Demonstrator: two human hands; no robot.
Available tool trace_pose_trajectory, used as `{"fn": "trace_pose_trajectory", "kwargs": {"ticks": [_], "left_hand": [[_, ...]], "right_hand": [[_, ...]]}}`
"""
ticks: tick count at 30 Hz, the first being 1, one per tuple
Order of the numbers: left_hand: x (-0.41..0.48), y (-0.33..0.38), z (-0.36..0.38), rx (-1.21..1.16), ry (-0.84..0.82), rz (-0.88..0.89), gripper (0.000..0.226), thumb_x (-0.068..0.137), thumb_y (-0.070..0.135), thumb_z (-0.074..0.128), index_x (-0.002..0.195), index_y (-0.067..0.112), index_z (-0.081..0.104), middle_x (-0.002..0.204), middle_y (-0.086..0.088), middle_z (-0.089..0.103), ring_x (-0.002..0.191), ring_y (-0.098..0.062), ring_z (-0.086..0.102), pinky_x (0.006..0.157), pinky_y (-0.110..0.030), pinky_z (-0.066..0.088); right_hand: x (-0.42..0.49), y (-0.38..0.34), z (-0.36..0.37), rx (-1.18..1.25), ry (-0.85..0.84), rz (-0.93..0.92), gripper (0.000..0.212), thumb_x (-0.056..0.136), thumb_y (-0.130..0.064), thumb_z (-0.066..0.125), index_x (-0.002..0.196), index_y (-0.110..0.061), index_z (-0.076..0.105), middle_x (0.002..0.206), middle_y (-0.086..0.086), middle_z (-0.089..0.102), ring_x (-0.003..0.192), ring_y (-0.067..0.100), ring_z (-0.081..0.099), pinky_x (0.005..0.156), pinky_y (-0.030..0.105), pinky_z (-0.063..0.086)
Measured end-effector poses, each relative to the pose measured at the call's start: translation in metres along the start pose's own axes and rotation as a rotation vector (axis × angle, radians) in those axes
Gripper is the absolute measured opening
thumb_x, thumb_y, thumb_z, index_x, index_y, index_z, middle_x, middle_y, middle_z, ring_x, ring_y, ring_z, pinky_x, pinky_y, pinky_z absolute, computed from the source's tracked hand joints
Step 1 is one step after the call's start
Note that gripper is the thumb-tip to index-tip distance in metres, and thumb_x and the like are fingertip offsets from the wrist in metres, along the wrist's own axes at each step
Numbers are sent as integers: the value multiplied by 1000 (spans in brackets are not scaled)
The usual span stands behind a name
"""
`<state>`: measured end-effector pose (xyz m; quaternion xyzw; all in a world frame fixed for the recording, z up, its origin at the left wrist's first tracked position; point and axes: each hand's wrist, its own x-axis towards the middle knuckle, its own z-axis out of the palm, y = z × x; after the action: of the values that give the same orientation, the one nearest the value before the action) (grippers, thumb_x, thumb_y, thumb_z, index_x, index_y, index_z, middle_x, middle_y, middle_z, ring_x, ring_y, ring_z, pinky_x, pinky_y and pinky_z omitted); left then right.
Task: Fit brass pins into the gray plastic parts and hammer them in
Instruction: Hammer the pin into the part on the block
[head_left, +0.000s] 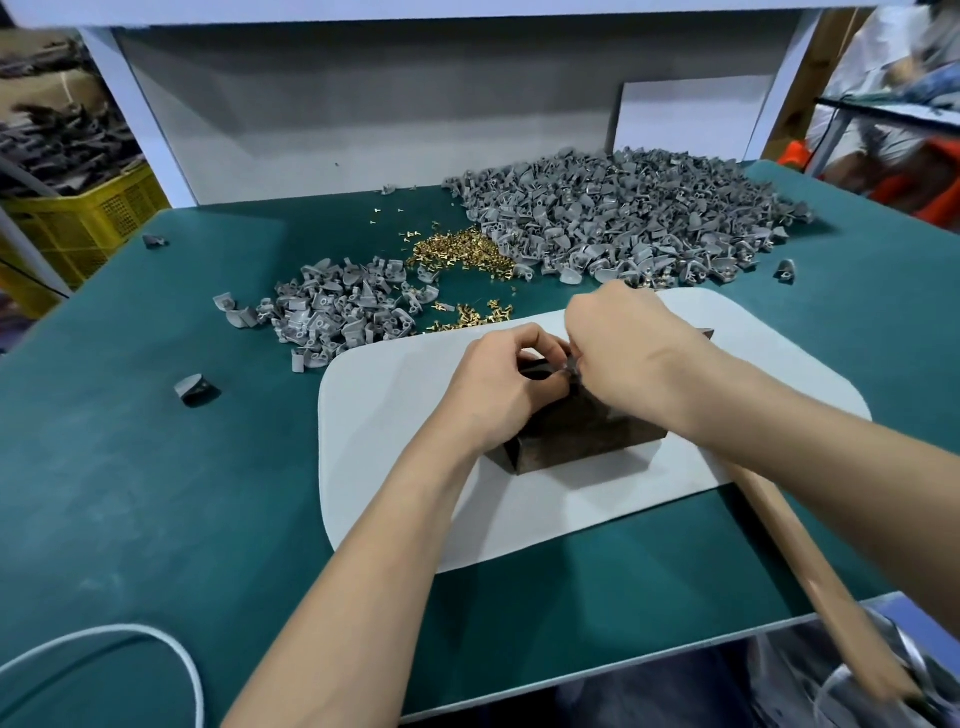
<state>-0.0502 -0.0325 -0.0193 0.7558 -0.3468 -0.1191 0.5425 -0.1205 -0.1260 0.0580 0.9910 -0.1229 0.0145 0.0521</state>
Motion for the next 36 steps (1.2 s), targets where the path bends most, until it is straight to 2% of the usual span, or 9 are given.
{"fn": "trace_pose_trajectory", "kwargs": {"ticks": [5,9,13,17,19,24,29,33,36], "left_hand": [[-1,4,1,42,16,46,8,77,2,73,78,5,65,79,2,69,77,-16,63,76,-27,51],[-3,8,-1,81,37,75,11,75,4,75,82,0,68,84,-10,71,83,-24,65,78,-33,52],[-5,9,-2,113,48,112,21,73,6,74,61,14,58,61,2,61,61,-12,47,57,-21,39],[-6,10,-1,108,57,134,23,73,5,74,61,14,57,59,5,56,60,-9,42,54,-18,34],[-6,9,-1,102,58,140,30,72,5,74,57,21,54,57,9,55,57,-5,40,52,-15,34],[-5,8,0,67,51,119,12,73,2,75,69,0,63,70,-14,66,66,-14,48,62,-27,39],[-3,5,-1,35,34,87,35,72,-5,71,58,22,53,60,16,56,57,4,48,60,-15,37],[-1,4,0,13,33,33,25,74,-3,71,64,16,59,69,5,63,65,-6,56,70,-25,47],[-1,6,0,41,46,17,27,72,0,73,63,21,58,80,3,68,73,-9,62,78,-27,51]], "right_hand": [[-1,-10,-5,-59,-1,-75,9,82,1,51,83,-7,55,70,9,41,94,37,61,65,33,38],[-4,-12,-7,-95,9,-165,29,82,2,48,66,-17,33,62,3,28,90,35,61,63,33,37],[-3,-15,-7,-103,17,-198,18,84,2,46,90,-6,61,64,3,28,90,34,61,64,32,38],[-2,-16,-11,-132,-6,-212,24,84,1,45,99,-1,64,71,7,33,72,28,46,64,32,39],[-3,-17,-12,-146,-10,-216,24,84,1,44,99,-1,63,70,6,32,74,30,50,64,33,38],[-3,-16,-19,-149,-69,-245,16,84,0,48,76,-14,45,63,4,29,70,28,42,63,32,39],[4,-8,-20,-148,-100,-230,16,84,-2,52,75,-12,43,62,4,32,63,25,40,59,30,34],[8,0,-13,-95,-82,-188,32,81,-1,53,58,-12,34,57,4,33,56,25,39,56,29,32],[6,8,-10,68,-83,-158,11,81,-6,59,71,-6,63,65,11,58,73,32,58,63,32,48]]}}
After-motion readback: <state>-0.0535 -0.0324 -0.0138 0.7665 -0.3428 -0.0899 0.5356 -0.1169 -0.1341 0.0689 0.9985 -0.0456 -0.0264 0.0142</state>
